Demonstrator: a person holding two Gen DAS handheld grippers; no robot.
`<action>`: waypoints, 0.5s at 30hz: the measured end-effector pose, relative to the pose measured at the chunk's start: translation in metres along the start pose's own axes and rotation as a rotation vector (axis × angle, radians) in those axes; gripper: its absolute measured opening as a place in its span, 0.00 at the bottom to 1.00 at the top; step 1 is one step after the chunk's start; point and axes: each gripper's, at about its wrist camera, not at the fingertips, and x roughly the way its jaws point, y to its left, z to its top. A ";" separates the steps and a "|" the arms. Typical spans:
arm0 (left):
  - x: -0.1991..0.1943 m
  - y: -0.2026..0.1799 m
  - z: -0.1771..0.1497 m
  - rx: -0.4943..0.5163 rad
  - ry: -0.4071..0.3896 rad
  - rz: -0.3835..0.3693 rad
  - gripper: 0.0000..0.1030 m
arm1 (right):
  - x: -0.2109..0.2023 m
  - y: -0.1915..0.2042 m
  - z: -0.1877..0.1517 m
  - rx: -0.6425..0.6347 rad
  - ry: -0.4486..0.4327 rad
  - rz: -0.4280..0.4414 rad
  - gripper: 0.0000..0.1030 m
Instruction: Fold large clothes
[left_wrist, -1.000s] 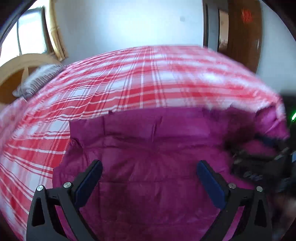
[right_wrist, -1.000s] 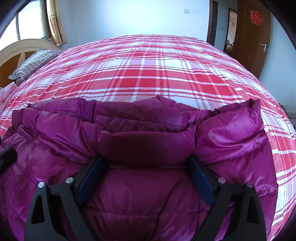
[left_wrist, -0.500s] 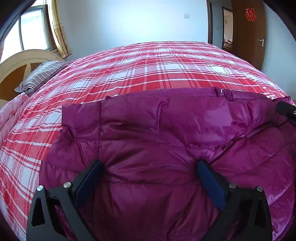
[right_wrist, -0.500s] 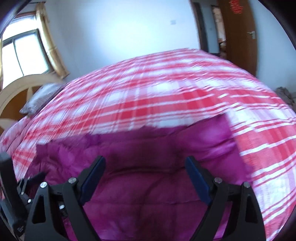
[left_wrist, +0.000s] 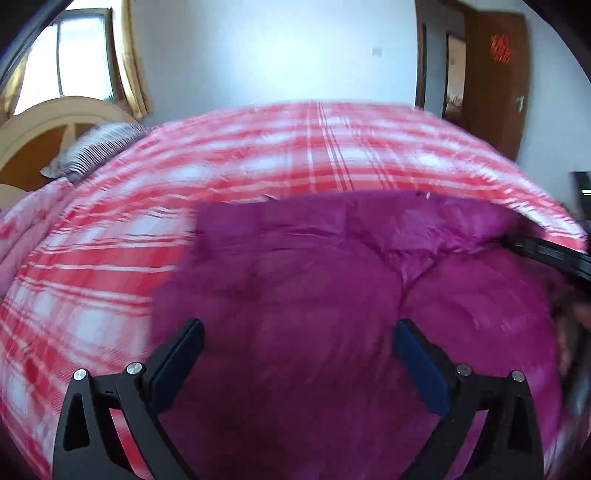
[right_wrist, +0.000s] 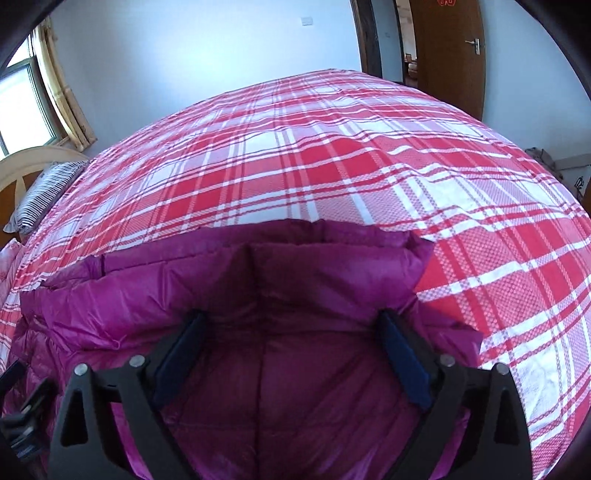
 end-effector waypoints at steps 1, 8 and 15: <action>-0.011 0.007 -0.005 0.000 -0.023 0.008 0.99 | -0.001 -0.001 -0.001 0.003 -0.003 0.005 0.95; -0.006 0.087 -0.049 -0.099 0.066 0.059 0.99 | -0.017 0.006 -0.005 -0.010 -0.024 0.017 0.91; 0.016 0.122 -0.051 -0.398 0.071 -0.238 0.99 | -0.118 0.080 -0.059 -0.207 -0.124 0.150 0.89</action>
